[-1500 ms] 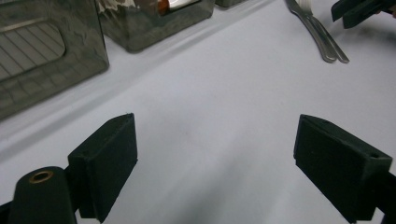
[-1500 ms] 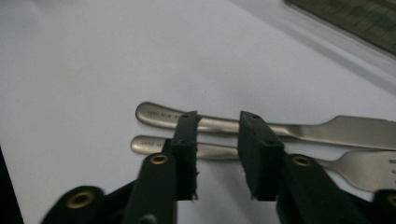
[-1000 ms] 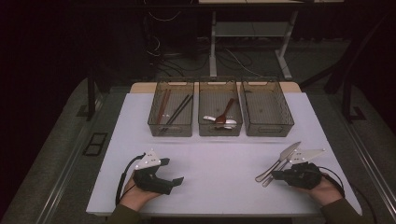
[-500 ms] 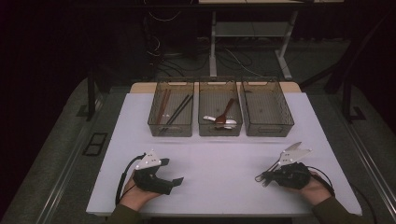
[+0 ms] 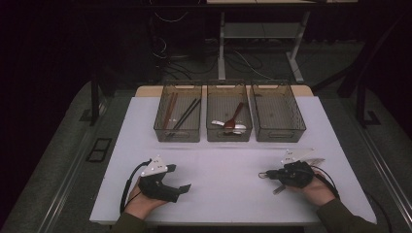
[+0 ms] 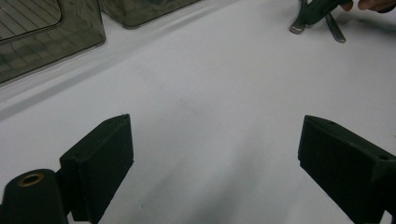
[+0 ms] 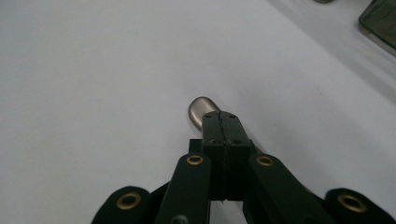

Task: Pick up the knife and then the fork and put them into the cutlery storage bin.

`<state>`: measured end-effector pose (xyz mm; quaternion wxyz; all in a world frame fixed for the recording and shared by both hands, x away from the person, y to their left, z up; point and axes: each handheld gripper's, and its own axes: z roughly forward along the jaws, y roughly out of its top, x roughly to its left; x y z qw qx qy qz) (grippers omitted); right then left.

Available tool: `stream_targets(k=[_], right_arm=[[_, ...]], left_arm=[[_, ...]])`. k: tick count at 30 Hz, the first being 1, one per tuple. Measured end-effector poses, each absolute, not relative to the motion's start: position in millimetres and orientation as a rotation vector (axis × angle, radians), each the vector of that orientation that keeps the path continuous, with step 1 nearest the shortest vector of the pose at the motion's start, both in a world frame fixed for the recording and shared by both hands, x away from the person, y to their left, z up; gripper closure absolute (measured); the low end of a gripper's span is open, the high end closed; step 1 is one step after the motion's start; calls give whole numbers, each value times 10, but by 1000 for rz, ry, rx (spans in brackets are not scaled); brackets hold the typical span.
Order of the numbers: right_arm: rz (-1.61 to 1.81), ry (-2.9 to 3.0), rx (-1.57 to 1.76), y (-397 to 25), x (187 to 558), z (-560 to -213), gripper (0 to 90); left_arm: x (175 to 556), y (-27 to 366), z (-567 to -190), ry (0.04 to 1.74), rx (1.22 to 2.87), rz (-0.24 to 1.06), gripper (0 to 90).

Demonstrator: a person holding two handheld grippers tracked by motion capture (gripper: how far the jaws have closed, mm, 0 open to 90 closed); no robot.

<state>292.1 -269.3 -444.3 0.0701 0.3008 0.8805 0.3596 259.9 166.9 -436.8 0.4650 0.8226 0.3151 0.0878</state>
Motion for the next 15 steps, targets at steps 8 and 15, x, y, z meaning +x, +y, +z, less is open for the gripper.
stream_targets(k=[8, 15], right_arm=[[1085, 2635, 917, -2661, 3052, -4435, 895], [1102, 2676, 871, -2787, 2856, -4340, 894]], left_arm=[[2599, 1666, -4365, 769, 2020, 216, 95], [2602, 1673, -4364, 768, 2017, 212, 95]])
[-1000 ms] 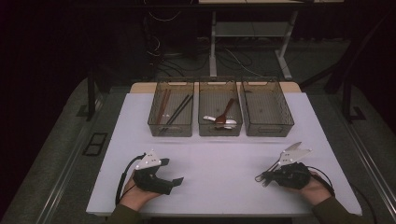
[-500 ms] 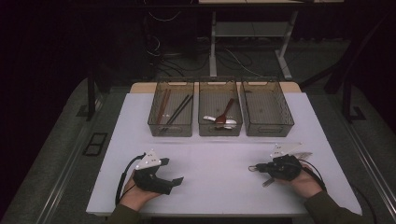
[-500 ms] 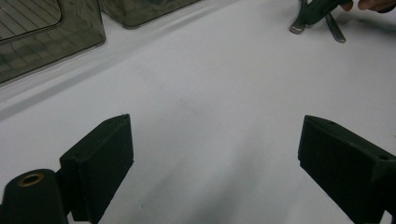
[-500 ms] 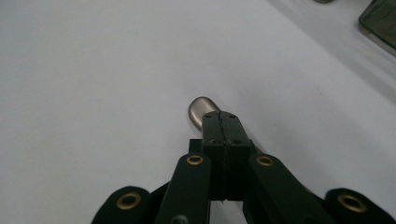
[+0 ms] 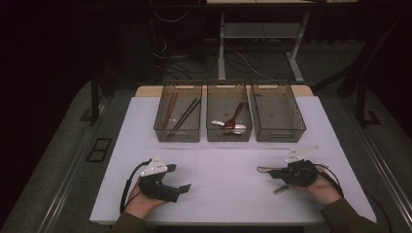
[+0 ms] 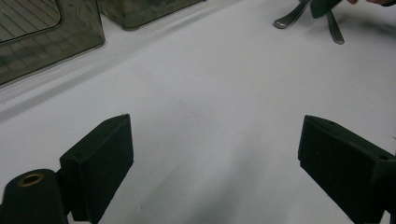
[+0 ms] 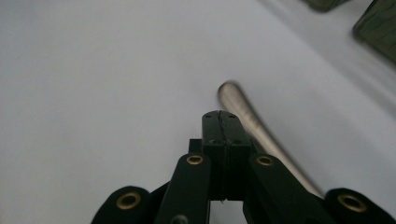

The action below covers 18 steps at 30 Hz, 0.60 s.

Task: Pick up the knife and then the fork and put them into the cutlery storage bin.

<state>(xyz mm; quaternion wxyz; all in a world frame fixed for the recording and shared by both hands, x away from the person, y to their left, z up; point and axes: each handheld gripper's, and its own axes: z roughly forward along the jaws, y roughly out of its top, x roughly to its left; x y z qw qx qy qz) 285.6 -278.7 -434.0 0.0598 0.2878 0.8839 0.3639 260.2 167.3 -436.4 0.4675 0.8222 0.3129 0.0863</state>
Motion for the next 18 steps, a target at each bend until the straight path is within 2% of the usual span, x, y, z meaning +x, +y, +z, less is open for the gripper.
stream_targets(k=[8, 18], right_arm=[[1046, 2728, 856, -2924, 2518, -4396, 895], [1040, 2735, 849, -2907, 2517, -4428, 894]], left_arm=[[2601, 1662, -4365, 763, 2015, 211, 95], [2609, 1661, -4371, 762, 2018, 206, 95]])
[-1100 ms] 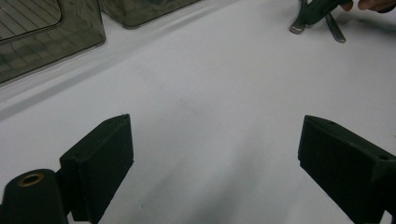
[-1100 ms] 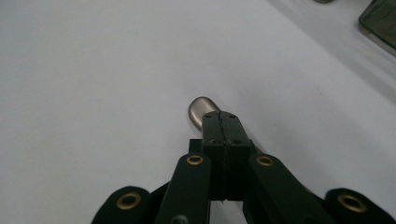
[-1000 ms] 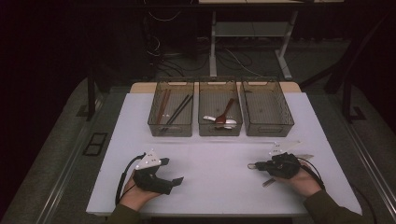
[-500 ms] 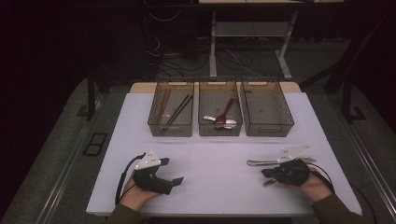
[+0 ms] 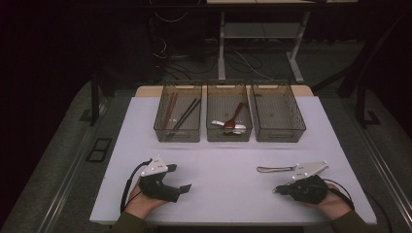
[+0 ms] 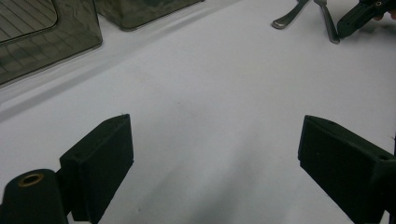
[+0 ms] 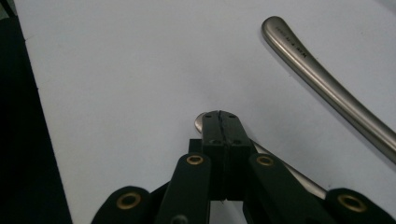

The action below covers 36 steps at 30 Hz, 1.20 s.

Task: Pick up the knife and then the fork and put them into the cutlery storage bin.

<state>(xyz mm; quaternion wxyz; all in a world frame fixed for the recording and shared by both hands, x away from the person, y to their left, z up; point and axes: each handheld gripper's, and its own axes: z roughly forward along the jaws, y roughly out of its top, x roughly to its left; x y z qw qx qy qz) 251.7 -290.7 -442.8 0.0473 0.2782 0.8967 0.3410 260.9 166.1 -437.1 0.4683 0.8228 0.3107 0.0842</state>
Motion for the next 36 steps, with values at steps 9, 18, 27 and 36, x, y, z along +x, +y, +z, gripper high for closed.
stream_targets(k=[9, 18, 27, 36], right_arm=[[1036, 2707, 844, -2750, 2740, -4437, 895], [1029, 2685, 859, -2657, 2952, -4449, 895], [1075, 2609, 936, -2965, 2983, -4273, 895], [980, 2524, 1070, -3494, 2896, -4298, 895]], left_arm=[[2610, 1650, -4370, 760, 2022, 205, 95], [2610, 1654, -4370, 760, 2023, 206, 95], [2607, 1664, -4368, 760, 2019, 205, 95], [2608, 1659, -4369, 759, 2020, 205, 95]])
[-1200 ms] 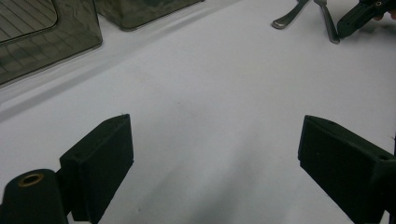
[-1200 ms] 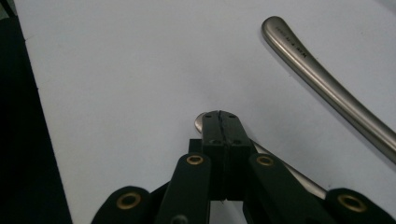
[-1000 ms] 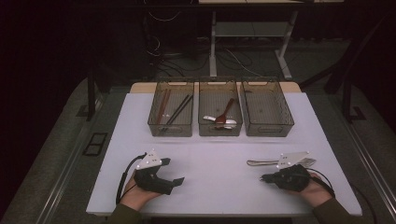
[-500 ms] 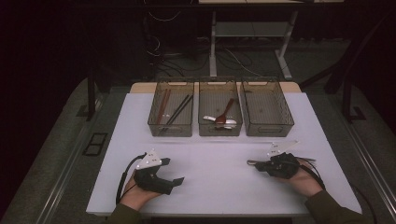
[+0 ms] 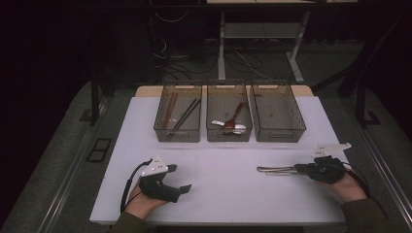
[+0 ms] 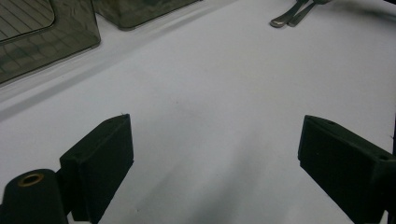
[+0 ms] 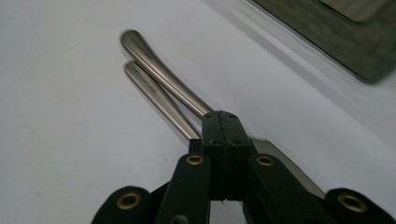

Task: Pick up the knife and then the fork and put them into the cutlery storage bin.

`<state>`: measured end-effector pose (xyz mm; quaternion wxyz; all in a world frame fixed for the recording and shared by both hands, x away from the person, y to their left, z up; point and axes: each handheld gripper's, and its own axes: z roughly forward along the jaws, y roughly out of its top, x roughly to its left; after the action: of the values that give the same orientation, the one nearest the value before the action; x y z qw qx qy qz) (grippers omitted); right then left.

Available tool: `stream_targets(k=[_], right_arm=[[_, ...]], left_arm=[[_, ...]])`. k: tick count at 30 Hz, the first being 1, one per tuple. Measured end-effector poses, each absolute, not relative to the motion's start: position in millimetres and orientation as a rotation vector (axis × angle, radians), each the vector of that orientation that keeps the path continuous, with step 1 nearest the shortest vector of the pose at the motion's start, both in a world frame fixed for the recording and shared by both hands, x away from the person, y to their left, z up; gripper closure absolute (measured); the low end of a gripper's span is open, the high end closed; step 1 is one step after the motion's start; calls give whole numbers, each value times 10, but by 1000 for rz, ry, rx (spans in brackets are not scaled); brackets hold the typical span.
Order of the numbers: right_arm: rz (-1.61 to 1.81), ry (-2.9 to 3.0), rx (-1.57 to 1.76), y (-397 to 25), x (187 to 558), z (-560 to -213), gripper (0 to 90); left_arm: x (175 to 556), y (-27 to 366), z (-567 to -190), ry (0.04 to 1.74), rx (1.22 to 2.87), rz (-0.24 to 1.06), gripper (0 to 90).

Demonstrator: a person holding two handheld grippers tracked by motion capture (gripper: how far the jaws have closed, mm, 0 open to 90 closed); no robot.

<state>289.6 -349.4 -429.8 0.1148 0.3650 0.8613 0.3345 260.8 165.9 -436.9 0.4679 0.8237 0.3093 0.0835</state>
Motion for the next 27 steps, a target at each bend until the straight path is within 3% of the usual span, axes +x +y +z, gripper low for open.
stream_targets(k=[16, 27], right_arm=[[885, 2531, 1089, -3609, 2932, -4413, 896], [860, 2682, 1006, -3570, 2761, -4364, 896]], left_arm=[[2606, 1657, -4373, 759, 2020, 201, 95], [2602, 1643, -4379, 754, 2026, 193, 95]])
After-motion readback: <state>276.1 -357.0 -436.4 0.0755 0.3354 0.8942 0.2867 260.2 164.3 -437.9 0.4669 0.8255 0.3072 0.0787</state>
